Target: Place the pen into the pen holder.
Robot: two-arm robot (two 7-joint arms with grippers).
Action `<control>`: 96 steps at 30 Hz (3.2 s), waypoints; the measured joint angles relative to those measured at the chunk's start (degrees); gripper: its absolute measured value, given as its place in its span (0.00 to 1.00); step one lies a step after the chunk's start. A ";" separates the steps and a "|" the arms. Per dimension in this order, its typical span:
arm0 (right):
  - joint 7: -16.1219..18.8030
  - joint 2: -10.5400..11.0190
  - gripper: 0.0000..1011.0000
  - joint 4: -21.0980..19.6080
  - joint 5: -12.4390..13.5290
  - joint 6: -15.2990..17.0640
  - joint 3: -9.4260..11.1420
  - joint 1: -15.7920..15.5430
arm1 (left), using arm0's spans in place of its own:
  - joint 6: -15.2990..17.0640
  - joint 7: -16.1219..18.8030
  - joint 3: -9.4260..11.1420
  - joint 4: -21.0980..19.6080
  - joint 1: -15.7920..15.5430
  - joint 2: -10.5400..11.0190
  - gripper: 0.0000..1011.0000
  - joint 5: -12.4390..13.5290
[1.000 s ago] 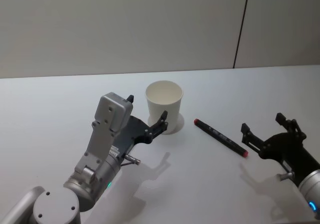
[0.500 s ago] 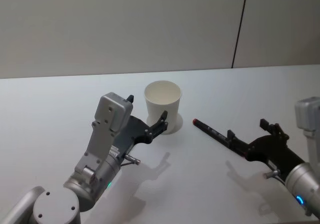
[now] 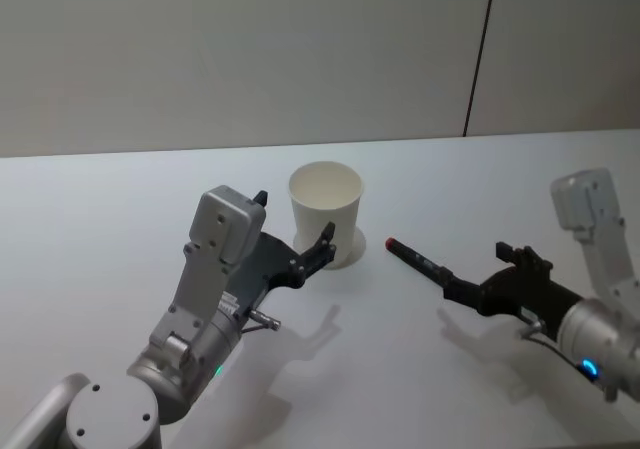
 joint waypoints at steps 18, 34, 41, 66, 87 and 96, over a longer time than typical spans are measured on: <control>10.59 -1.60 0.99 11.49 -1.80 2.01 -0.04 8.95 | 0.00 0.00 0.00 0.00 0.00 0.00 0.99 0.00; 13.73 -3.52 0.99 20.70 -4.11 1.06 -1.20 14.39 | 0.00 0.00 0.00 0.00 0.00 0.00 0.99 0.00; 14.30 -4.20 0.89 23.71 -4.97 0.50 -1.82 15.86 | 0.00 0.00 0.00 0.00 0.00 0.00 0.99 0.00; 14.71 -5.20 0.43 27.97 -6.42 -0.84 -3.10 18.05 | 0.00 0.00 0.00 0.00 0.00 0.00 0.99 0.00; 14.53 -4.82 0.29 24.36 -6.51 -0.51 -4.18 16.26 | 0.00 0.00 0.00 0.00 0.00 0.00 0.99 0.00; 13.77 -4.55 0.17 22.05 -6.32 0.23 -4.48 15.48 | 0.00 0.00 0.00 0.00 0.00 0.00 0.99 0.00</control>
